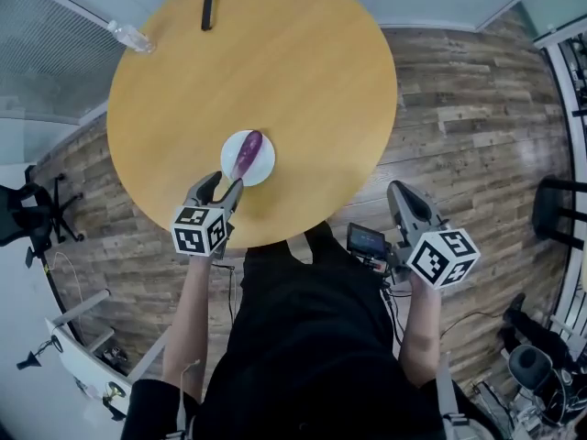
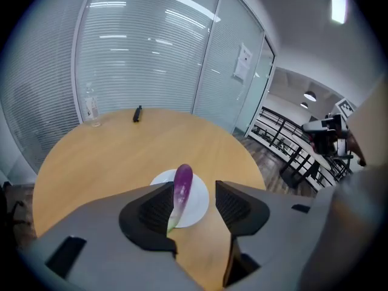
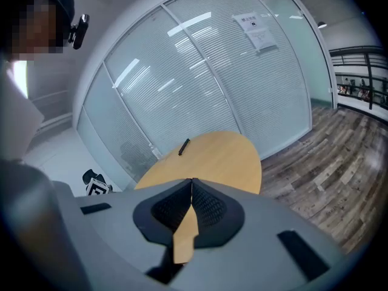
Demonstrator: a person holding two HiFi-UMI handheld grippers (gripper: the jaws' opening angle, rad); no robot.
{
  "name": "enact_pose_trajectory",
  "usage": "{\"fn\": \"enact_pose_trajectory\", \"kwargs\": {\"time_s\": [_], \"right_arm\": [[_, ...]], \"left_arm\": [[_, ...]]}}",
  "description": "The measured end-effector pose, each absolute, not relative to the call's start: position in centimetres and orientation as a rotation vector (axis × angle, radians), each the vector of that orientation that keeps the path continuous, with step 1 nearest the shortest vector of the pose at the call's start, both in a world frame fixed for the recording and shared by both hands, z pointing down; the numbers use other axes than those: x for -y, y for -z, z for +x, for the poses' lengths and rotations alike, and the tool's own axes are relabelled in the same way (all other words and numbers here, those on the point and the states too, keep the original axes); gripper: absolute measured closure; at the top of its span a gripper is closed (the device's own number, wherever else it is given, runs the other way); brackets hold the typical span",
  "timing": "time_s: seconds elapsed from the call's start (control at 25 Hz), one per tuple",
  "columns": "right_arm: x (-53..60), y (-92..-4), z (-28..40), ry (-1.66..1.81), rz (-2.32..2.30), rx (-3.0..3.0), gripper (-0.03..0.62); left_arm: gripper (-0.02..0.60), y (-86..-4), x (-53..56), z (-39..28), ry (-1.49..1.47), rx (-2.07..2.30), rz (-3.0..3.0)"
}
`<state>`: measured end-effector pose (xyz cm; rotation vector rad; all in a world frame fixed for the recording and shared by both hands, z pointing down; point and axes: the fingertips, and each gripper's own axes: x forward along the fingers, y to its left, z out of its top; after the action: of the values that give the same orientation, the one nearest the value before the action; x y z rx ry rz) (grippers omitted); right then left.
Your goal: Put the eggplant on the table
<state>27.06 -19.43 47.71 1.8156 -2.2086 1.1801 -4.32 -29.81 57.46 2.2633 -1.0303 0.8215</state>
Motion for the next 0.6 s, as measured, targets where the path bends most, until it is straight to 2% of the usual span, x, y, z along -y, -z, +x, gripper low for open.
{"fn": "enact_pose_trajectory", "kwargs": {"time_s": [0.16,0.44,0.48,0.6], "right_arm": [[19.9,-49.9,26.5,-1.231,1.665,2.256,0.577],[21.5,-49.9,22.2,-1.199,1.472,2.347,0.577],[21.6,-49.7,21.7,-1.192,1.456,2.356,0.577],[21.5,-49.1,20.0,-1.166,1.404,2.385,0.577]], "left_arm": [[0.356,-54.5,27.2,-4.1,-0.743,1.119,2.252],[0.359,-52.9,22.5,-7.9,-0.641,1.233,2.168],[0.368,-52.5,22.3,-8.3,-0.622,1.249,2.168],[0.448,-50.8,21.5,-9.3,-0.559,1.291,2.185]]}}
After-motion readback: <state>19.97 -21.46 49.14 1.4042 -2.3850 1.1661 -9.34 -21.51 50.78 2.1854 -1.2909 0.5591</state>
